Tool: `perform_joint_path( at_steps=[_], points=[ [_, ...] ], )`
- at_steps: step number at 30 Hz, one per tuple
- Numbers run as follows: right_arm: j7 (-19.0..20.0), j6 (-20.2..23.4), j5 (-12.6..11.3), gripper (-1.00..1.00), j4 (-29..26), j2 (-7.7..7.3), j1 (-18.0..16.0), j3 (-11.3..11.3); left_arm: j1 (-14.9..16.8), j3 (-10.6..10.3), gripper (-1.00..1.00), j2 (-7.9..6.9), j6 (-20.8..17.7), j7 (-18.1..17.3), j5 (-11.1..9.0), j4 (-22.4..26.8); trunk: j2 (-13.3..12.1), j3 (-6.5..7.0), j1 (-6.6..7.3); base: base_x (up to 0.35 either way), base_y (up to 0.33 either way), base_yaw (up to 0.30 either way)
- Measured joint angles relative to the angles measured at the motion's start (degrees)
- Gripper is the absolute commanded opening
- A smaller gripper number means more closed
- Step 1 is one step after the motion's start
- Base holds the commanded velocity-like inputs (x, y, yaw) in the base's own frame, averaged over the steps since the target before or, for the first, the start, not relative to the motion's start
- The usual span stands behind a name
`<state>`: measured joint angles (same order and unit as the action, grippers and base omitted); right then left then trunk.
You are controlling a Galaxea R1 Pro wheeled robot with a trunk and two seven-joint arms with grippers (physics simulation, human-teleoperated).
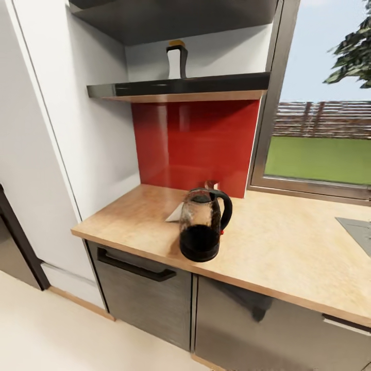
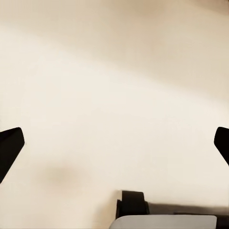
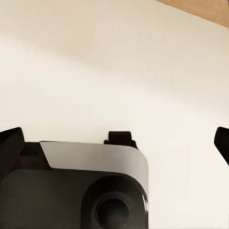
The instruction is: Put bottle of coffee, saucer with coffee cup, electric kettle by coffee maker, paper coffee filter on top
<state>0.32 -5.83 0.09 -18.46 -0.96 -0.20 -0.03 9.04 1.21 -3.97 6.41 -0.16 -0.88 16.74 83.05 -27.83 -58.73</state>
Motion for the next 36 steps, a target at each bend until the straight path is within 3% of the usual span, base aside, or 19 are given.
perform_joint_path(
  at_steps=[26,36],
  points=[
    [0.00,0.00,-0.09,1.00,0.01,0.00,0.03,-0.13,0.06,0.00,1.00,-0.01,0.00,0.00,0.00,0.00,0.00,0.00,0.00,0.000,0.334,-0.264],
    [-0.03,0.02,-0.03,1.00,-0.01,-0.15,0.02,-0.18,0.06,0.00,1.00,-0.05,-0.01,0.00,0.00,0.02,0.00,0.00,0.00,0.000,0.334,-0.028]
  ],
)
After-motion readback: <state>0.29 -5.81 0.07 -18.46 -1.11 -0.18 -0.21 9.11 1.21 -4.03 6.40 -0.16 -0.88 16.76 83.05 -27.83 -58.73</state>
